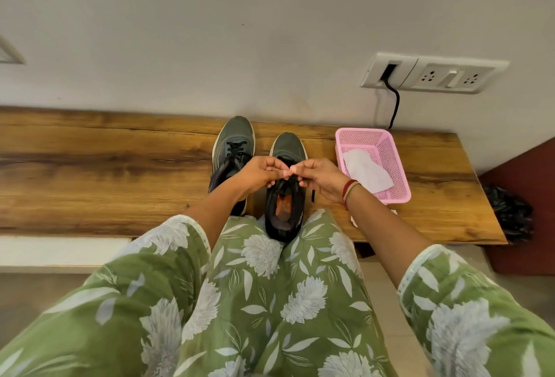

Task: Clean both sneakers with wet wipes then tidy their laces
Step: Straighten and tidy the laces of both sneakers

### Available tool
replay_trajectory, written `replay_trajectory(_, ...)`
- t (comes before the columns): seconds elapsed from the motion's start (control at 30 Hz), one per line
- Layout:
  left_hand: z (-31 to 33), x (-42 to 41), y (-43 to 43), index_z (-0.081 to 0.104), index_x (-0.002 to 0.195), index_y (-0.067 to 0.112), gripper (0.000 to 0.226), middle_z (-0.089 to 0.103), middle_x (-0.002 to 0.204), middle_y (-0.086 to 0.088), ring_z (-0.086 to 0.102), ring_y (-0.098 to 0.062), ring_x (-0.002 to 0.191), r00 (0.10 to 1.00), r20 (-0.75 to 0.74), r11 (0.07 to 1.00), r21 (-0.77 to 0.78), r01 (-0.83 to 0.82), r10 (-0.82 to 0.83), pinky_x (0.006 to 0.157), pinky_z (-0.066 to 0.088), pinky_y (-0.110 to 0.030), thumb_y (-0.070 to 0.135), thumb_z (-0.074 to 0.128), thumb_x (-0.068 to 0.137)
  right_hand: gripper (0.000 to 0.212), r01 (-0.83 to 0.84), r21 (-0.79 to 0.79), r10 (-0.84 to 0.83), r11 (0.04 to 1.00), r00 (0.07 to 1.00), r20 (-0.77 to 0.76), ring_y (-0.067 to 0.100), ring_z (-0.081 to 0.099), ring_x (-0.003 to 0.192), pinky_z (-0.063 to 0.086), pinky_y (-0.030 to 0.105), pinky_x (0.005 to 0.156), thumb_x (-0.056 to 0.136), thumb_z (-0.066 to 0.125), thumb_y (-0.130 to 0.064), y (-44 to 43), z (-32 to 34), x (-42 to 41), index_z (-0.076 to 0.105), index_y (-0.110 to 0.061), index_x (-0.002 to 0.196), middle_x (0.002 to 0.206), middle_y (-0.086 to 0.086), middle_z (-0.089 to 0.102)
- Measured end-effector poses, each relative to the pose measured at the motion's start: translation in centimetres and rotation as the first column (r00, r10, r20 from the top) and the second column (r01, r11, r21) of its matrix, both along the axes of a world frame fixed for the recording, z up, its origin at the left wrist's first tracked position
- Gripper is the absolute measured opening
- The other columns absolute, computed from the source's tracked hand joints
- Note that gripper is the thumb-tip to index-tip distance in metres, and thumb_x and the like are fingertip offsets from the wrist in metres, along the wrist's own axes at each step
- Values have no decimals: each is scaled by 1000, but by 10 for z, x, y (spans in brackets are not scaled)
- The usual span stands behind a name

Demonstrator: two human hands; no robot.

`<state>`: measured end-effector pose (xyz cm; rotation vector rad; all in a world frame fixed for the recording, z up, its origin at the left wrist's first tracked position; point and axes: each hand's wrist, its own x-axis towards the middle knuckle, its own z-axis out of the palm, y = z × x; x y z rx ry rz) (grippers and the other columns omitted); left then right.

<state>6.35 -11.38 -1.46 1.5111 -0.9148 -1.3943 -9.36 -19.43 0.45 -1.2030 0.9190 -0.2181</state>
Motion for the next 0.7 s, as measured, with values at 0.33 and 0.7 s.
replay_trajectory(0.33, -6, -6, 0, 62, 86, 6, 12, 62, 78, -8, 58, -5, 60, 939, -273, 975, 133, -178, 209, 60, 52, -13, 2, 54, 94, 11, -467, -868, -11, 169, 879, -476, 32, 60, 72, 43, 34, 55, 85, 64, -18, 13, -4, 4, 70, -11, 91, 81, 12, 58)
replay_trajectory(0.7, 3, -8, -9, 61, 115, 6, 28, 61, 75, -5, 49, -1, 43, 999, -34, 991, 135, -26, 30, 44, 44, -12, -1, 40, 99, 17, -234, -878, -231, 416, 907, -352, 18, 60, 87, 47, 31, 70, 81, 70, -29, 14, -7, 2, 69, -26, 97, 87, -3, 70)
